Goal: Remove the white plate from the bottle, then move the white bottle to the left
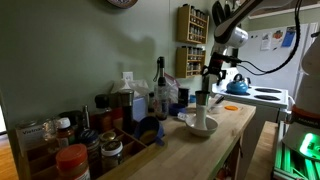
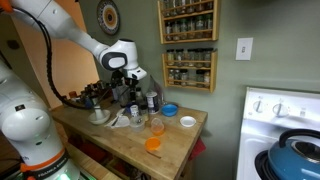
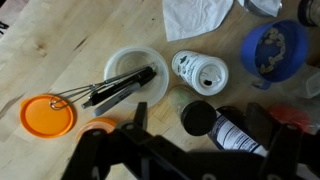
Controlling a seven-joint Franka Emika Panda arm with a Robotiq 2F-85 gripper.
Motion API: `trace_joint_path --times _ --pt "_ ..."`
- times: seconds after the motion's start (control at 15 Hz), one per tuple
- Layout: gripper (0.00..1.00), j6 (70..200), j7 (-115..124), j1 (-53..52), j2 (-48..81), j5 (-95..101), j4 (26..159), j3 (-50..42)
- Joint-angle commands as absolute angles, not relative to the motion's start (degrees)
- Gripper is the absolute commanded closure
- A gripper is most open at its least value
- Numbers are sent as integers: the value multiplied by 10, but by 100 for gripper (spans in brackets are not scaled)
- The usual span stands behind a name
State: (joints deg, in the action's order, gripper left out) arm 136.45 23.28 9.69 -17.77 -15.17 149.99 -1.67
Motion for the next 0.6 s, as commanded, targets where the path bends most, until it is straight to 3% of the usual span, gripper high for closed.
trace_joint_path --times 0.0,0.53 --pt "0 1363 253 79 -180 -143 1503 -4" --pt "0 1399 326 65 -142 -106 1499 45"
